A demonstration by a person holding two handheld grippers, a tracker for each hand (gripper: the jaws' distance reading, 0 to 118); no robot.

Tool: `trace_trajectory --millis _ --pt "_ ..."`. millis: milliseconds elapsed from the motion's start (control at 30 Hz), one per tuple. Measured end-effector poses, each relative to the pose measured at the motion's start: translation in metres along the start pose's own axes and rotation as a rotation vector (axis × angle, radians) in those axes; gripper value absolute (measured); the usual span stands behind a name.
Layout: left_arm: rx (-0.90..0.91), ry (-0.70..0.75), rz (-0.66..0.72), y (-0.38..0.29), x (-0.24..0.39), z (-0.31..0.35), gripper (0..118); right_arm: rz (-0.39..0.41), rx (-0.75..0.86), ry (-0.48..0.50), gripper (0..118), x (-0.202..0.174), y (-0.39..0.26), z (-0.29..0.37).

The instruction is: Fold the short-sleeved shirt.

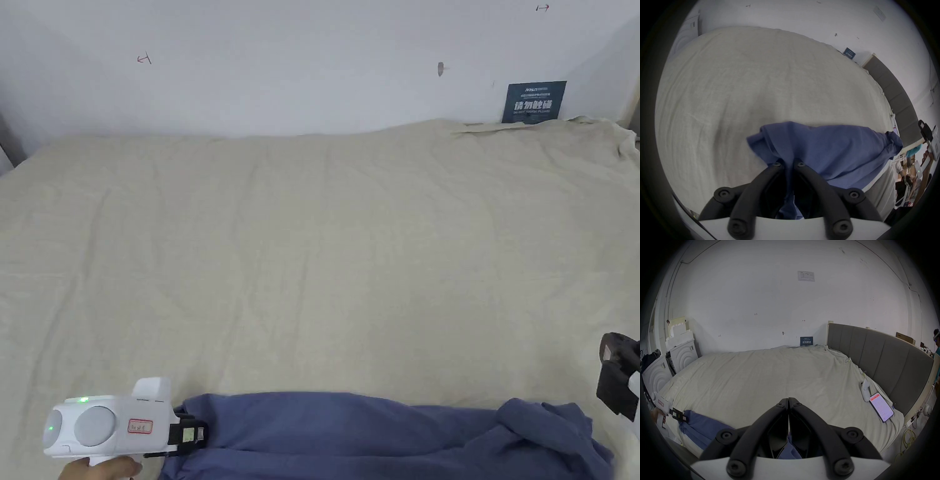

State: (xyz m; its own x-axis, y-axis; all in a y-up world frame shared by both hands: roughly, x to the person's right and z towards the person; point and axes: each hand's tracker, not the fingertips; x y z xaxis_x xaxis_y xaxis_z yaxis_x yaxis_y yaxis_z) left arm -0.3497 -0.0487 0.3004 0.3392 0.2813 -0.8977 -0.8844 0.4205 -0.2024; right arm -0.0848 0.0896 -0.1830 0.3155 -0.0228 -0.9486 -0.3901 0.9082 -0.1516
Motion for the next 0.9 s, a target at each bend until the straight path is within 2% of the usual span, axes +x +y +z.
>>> trace_trajectory --millis 233,400,667,900 --pt "0.075 0.046 -0.044 0.010 -0.001 0.027 0 -0.004 0.006 0.009 0 0.002 0.004 -0.001" --pt "0.108 0.034 0.005 0.019 -0.007 0.064 0 -0.007 0.018 0.017 0 0.001 0.008 -0.002" --pt "0.118 0.151 0.067 0.019 -0.040 0.095 0 -0.008 0.025 0.035 0 0.003 0.008 -0.002" --pt "0.074 0.140 0.039 0.024 0.009 0.089 0 -0.011 0.021 0.042 0 0.006 0.004 0.001"
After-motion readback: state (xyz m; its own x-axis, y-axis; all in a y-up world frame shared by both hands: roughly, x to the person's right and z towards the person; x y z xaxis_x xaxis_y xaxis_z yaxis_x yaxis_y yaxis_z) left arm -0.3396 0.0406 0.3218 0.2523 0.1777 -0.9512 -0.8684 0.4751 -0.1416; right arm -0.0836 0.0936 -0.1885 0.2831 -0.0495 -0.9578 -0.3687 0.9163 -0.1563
